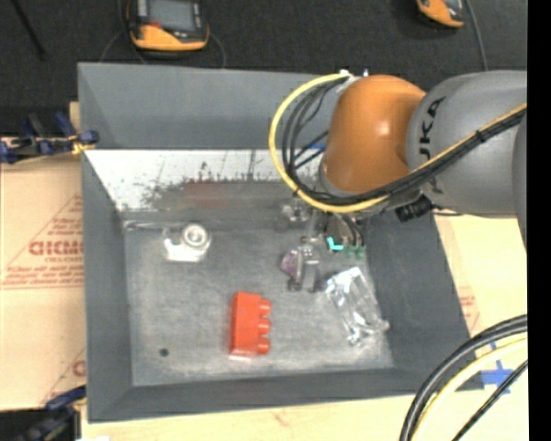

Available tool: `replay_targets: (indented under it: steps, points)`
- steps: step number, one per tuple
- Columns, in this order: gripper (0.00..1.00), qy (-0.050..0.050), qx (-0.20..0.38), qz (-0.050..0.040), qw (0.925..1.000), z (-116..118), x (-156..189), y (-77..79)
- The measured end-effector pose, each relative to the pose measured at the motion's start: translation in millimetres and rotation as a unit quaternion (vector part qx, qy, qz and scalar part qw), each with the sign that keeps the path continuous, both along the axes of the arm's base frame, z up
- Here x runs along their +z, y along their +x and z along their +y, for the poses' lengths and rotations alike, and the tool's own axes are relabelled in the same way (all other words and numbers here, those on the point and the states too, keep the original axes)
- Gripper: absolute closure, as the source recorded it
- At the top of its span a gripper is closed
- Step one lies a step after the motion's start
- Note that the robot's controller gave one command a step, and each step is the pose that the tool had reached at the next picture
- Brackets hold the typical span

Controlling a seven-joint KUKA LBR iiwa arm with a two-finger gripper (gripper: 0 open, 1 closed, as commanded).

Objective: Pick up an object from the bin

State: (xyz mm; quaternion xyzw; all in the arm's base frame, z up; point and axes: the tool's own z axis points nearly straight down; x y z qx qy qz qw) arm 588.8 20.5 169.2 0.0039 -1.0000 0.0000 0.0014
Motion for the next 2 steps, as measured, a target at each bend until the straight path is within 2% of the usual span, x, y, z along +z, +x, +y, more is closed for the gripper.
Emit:
replay_targets:
  steps: [1,2]
  points:
    - [0.00,-0.001,0.049,-0.0009,0.9988,-42.6,-91.6,34.6]
    - [1.00,0.000,0.049,-0.0039,0.9988,-40.7,-87.2,36.1]
